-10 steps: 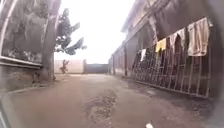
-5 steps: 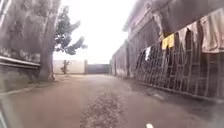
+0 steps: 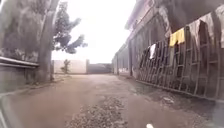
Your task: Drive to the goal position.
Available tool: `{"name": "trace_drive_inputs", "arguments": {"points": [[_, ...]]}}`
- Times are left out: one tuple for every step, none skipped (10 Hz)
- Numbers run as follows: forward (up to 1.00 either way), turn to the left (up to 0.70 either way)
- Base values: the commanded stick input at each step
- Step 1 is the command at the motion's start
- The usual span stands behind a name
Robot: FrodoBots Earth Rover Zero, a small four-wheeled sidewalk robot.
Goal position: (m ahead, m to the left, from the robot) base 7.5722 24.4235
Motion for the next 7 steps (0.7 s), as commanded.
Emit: {"name": "trace_drive_inputs", "arguments": {"points": [[0.70,0.23],[0.70,0.28],[0.70,0.28],[0.70,0.00],[0.70,0.00],[0.70,0.00],[0.70,0.00]]}}
